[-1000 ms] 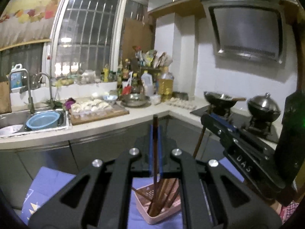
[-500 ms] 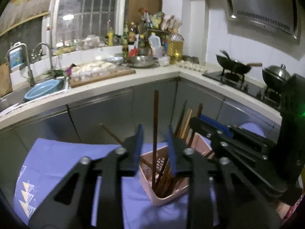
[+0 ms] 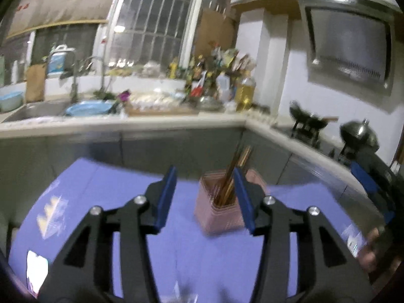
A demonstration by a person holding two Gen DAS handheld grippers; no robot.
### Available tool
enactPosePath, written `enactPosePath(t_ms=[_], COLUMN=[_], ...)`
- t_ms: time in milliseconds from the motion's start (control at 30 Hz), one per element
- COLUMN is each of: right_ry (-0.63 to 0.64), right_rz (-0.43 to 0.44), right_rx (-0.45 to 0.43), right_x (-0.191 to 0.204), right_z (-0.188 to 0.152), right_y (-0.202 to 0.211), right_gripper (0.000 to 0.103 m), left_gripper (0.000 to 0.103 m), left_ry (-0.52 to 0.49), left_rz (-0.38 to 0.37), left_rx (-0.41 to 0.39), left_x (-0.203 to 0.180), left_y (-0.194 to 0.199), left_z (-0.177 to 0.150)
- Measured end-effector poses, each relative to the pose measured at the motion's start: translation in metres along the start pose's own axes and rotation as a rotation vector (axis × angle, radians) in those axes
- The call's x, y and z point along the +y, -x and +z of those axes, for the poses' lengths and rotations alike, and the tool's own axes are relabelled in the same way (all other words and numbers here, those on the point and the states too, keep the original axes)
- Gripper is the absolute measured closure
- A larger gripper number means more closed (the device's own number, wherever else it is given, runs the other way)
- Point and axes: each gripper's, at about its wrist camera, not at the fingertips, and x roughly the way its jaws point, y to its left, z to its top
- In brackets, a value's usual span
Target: Organize utensils
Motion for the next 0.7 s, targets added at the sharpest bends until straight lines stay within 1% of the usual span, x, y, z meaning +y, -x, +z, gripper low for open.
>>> enactPosePath(t_ms=[67,100,167,200,267,300,333,367,400,500,567,633,700], right_ry=[-0.04,-0.063,-0.057,-0.038,-0.003,0.0,-0.001,0.0,0.004,0.013,0.016,0.008,0.002], right_rz=[-0.045,-0.074,-0.101,-0.11,-0.125,-0.122,-0.114,-0.105,-0.1,-0.089,-0.088,-0.089,-0.092], right_rx=[0.075,0.121,0.208,0.219,0.202,0.196,0.194,0.197,0.201,0.203,0.202,0.196,0.187], right_x=[-0.006,-0.009,-0.008,-0.005,0.003,0.006,0.009,0.013,0.016,0.023,0.027,0.027,0.03], right_z=[-0.031,-0.048,-0.067,-0.071,-0.076,-0.078,-0.079,-0.081,-0.082,-0.085,-0.085,-0.086,-0.085], right_y=[0.013,0.018,0.021,0.024,0.035,0.041,0.045,0.049,0.051,0.055,0.056,0.058,0.059], right_gripper=[0.013,0.013,0.013,0.013,0.013,0.013,0.013,0.013,0.013,0.013,0.013,0.013,0.013], left_gripper=[0.058,0.058,0.058,0.058,0.058,0.056,0.051,0.042,0.037,0.036,0.036,0.028,0.024], left_ry=[0.007,0.008,-0.006,-0.017,-0.035,-0.042,-0.045,-0.048,-0.051,-0.076,-0.077,-0.072,-0.073], left_rz=[0.012,0.018,0.055,0.079,0.112,0.133,0.149,0.166,0.175,0.21,0.212,0.213,0.218], left_rx=[0.075,0.097,0.124,0.124,0.124,0.123,0.122,0.121,0.121,0.114,0.109,0.102,0.085], left_x=[0.0,0.0,-0.002,-0.004,-0.006,-0.007,-0.007,-0.007,-0.008,-0.01,-0.01,-0.009,-0.01], left_y=[0.002,0.003,0.005,0.008,0.014,0.018,0.021,0.026,0.029,0.037,0.042,0.047,0.052], left_z=[-0.027,-0.035,-0.051,-0.06,-0.07,-0.076,-0.081,-0.088,-0.092,-0.098,-0.098,-0.096,-0.094])
